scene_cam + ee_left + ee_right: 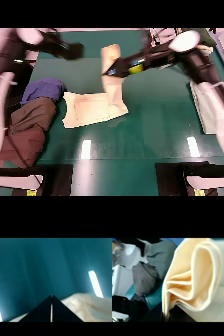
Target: Fold the shirts.
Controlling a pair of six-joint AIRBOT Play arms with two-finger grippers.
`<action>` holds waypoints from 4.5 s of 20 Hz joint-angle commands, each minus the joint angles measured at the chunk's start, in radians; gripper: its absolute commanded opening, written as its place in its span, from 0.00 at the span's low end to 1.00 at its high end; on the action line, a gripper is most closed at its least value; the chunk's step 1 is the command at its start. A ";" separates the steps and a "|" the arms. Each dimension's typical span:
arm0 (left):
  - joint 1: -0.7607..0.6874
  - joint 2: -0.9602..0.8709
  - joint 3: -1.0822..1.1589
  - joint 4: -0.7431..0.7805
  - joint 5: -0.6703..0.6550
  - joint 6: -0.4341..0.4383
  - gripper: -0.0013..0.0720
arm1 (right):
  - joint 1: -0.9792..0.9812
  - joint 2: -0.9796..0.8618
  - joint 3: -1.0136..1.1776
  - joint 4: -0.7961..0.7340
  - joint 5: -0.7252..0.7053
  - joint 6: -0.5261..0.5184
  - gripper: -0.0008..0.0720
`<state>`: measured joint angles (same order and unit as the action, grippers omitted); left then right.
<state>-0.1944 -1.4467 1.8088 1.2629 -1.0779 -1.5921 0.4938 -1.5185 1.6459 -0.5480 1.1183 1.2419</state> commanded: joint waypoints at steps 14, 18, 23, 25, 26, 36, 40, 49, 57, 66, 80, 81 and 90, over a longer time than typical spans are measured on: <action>0.093 0.197 0.006 0.080 -0.074 0.034 0.05 | -0.093 -0.121 -0.138 -0.288 -0.010 0.087 0.50; 0.029 0.170 0.005 0.080 -0.074 0.056 0.05 | -0.267 -0.084 -0.390 -0.240 -0.008 0.104 0.84; -0.032 0.126 0.003 0.082 -0.064 0.057 0.05 | -0.242 -0.203 -0.433 -0.090 -0.043 0.082 0.83; -0.048 0.117 0.002 0.081 -0.058 0.062 0.05 | -0.170 -0.255 -0.384 -0.069 -0.087 0.082 0.82; -0.048 0.116 0.002 0.078 -0.059 0.064 0.05 | -0.130 -0.289 -0.343 -0.046 -0.104 0.081 0.82; -0.093 0.115 0.002 0.071 -0.067 0.069 0.04 | -0.089 -0.333 -0.078 -0.178 -0.140 0.092 0.04; -0.198 0.115 0.002 0.072 -0.057 0.083 0.05 | -0.324 -0.158 -0.078 -0.406 -0.024 0.176 0.04; -0.249 0.115 0.002 0.066 -0.015 0.073 0.05 | -0.954 0.067 -0.078 -0.523 0.094 0.179 0.04; -0.249 0.115 0.002 0.066 -0.015 0.054 0.05 | -1.193 0.082 -0.072 -0.412 -0.062 0.165 0.04; -0.249 0.115 0.002 0.066 -0.025 0.055 0.05 | -1.196 0.083 0.128 -0.425 -0.035 0.163 0.04; -0.249 0.115 0.002 0.071 -0.050 0.075 0.05 | -1.294 0.458 -0.416 -0.757 0.093 0.213 0.04; -0.249 0.115 0.002 0.071 -0.050 0.076 0.05 | -1.320 0.484 -0.469 -0.756 0.096 0.213 0.04; -0.249 0.115 0.002 0.062 -0.015 0.074 0.05 | -1.421 0.536 -0.560 -0.695 0.135 0.212 0.69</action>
<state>-0.4431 -1.3315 1.8107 1.3281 -1.1038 -1.5185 -0.9329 -0.9924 1.0664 -1.3109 1.2312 1.4536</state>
